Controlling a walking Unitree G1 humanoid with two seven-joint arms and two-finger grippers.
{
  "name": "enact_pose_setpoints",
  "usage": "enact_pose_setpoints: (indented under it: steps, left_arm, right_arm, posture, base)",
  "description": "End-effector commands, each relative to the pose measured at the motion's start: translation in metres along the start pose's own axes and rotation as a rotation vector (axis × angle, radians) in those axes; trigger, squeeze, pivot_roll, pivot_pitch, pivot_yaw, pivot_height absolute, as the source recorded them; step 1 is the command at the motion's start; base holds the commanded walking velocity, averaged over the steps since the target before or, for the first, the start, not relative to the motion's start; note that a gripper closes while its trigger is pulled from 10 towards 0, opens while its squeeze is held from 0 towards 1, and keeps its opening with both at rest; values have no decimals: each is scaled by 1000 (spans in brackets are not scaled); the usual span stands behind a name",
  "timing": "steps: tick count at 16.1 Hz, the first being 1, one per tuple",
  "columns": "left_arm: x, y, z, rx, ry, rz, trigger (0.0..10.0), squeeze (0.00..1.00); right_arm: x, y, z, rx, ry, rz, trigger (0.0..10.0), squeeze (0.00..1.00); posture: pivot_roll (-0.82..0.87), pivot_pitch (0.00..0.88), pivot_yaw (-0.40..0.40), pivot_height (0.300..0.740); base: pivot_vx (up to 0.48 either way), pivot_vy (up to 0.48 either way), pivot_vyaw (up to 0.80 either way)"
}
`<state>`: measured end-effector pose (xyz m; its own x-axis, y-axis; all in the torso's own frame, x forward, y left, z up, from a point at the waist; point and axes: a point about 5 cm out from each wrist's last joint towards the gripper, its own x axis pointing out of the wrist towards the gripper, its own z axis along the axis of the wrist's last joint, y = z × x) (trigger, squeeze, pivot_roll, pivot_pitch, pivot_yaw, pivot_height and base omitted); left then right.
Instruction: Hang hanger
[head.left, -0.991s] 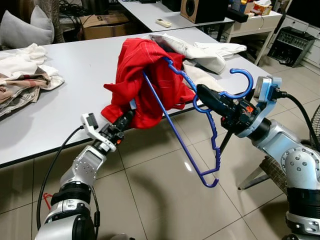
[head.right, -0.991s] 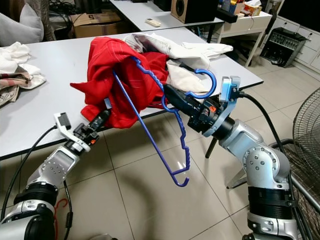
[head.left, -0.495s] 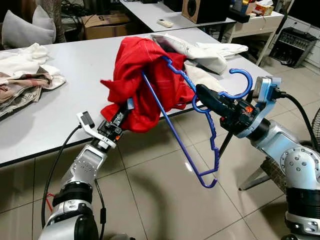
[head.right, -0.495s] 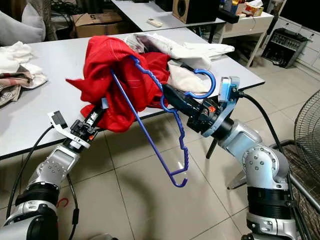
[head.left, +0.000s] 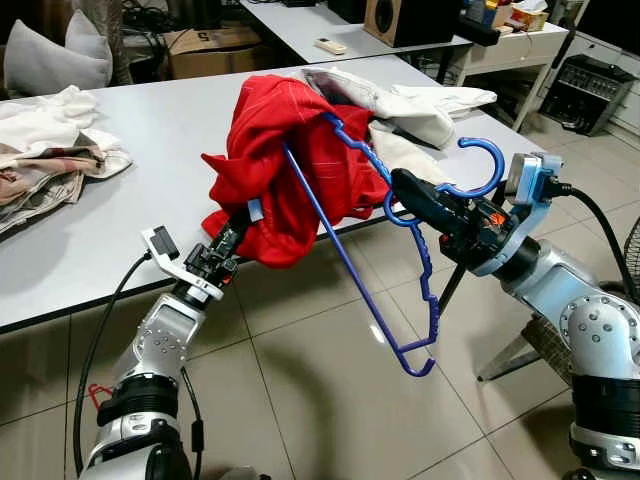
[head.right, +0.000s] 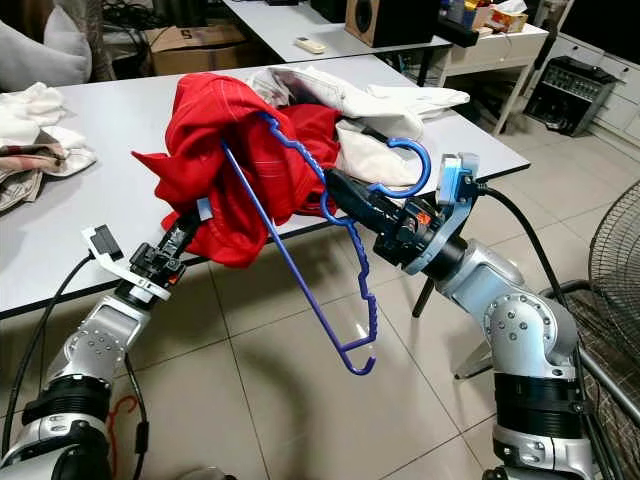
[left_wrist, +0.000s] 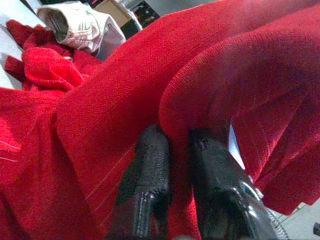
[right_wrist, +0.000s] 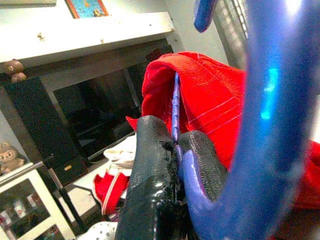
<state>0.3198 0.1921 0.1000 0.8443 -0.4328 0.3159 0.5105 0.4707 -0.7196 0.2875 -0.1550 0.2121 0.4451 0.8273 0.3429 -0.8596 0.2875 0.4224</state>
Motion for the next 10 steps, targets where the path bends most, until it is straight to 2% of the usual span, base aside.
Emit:
enact_pose_setpoints:
  steps: [1,3,5,6,7,9,10]
  left_arm:
    - [0,-1,8,50,6,7,0,0]
    - [0,1,17,94,9,36,0,0]
    - [3,2,35,244,43,99,0,0]
    - [7,-3,49,350,76,101,0,0]
    - [7,-3,49,350,76,101,0,0]
    - [18,-18,87,632,157,136,0,0]
    - [20,-22,91,683,176,127,0,0]
  right_arm:
    - [0,1,4,-22,-25,8,10000,0]
    - [0,0,4,-24,-28,1,10000,0]
    - [-2,-3,4,-30,-38,-36,10000,0]
    - [-6,-9,3,-39,-50,-110,10000,0]
    - [-6,-9,3,-39,-50,-110,10000,0]
    - [-12,-27,-6,-30,-67,-298,10000,0]
    - [-12,-29,-7,-31,-68,-319,10000,0]
  posture:
    - [-120,0,-34,740]
    - [-119,0,-31,740]
    - [-115,0,-32,740]
    - [-114,0,-33,740]
    - [-114,0,-33,740]
    - [-106,0,-25,740]
    - [-106,0,-25,740]
  base:
    - [0,0,0]
    - [0,0,0]
    - [0,0,0]
    - [0,0,0]
    - [0,0,0]
    - [0,0,0]
    - [0,0,0]
